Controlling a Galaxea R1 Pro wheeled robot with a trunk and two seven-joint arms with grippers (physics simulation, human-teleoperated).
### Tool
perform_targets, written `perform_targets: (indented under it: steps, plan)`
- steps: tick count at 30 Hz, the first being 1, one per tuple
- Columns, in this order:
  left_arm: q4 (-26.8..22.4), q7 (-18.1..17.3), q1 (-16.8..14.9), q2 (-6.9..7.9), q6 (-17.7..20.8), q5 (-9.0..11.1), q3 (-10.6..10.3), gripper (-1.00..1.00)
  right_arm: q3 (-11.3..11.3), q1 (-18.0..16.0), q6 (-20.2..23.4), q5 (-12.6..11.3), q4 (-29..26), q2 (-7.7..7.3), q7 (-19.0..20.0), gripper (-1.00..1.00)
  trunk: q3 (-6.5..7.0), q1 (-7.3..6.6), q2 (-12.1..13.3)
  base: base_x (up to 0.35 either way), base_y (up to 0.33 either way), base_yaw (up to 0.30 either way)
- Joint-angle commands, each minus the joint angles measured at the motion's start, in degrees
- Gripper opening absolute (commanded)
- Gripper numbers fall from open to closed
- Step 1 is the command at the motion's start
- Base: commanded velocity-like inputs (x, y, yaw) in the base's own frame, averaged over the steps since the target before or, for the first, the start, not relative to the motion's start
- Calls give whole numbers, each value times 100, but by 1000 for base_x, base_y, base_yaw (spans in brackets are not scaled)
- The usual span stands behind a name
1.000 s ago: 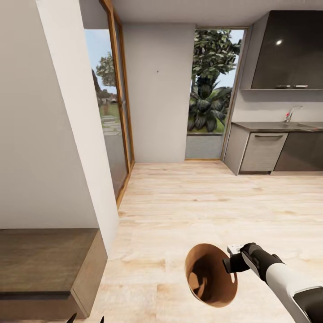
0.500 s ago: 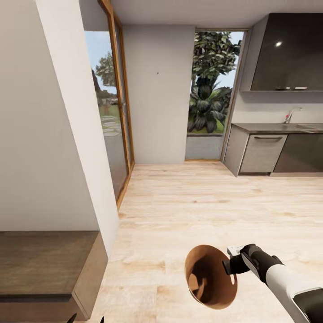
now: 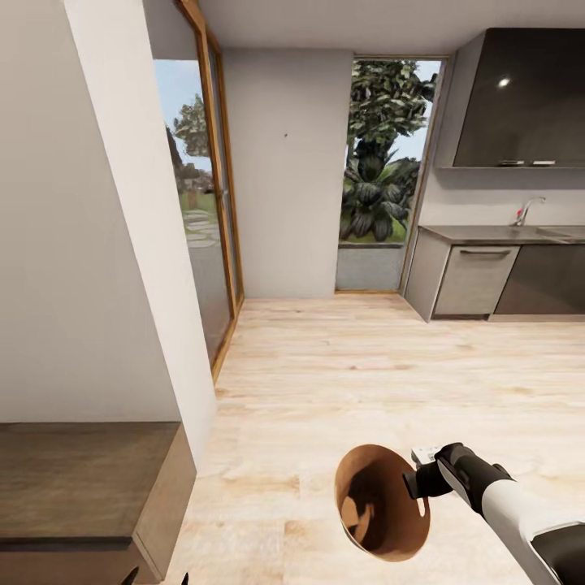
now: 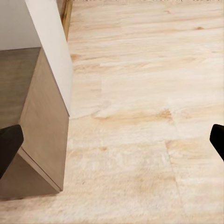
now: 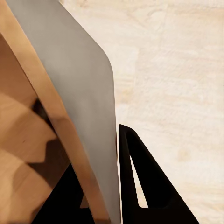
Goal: Put the three can of soda from the living room inside the tash can in the kitchen.
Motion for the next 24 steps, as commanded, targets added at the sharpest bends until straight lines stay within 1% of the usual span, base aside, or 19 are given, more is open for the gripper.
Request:
perform_targets:
  steps: [1, 5, 11, 14, 18, 19, 20, 21, 24]
  plan:
    - [-1, 0, 0, 2, -1, 1, 0, 100, -54, 9, 16, -78, -3, 1, 38, -100, 19, -23, 41, 0, 0, 0]
    - [-4, 0, 0, 3, -3, 3, 0, 100, -58, 104, 9, -73, -24, -1, 42, -100, 91, -111, 202, 0, 0, 0]
    - [-5, 0, 0, 2, -3, 4, 0, 100, -61, 319, -6, -60, -77, -63, 54, -100, 199, -242, 442, 0, 0, 0]
    - [2, 0, 0, 2, -1, 4, -2, 100, -55, 511, -234, -32, -52, -93, 59, -100, 252, -308, 563, 0, 0, 0]
    - [21, 0, 0, 1, 2, -7, -6, 100, -31, 853, -725, -8, -34, -126, 61, -100, 324, -396, 723, 0, 0, 0]
    - [30, 0, -2, 0, 3, -12, -7, 100, -20, 1015, -943, 0, -34, -167, 62, -100, 342, -418, 763, 0, 0, 0]
    - [33, 0, -1, 0, 2, -14, -7, 100, -16, 1079, -1029, 6, -37, -195, 62, -100, 360, -440, 803, 0, 0, 0]
    - [38, 0, -3, -1, 0, -17, -8, 100, -11, 1172, -1155, 13, -44, -260, 70, -100, 378, -462, 843, 0, 0, 0]
    - [44, 0, -5, 1, -2, -20, -9, 100, -3, 1270, -1289, 22, -63, -395, 216, -100, 432, -528, 964, 0, 0, 0]
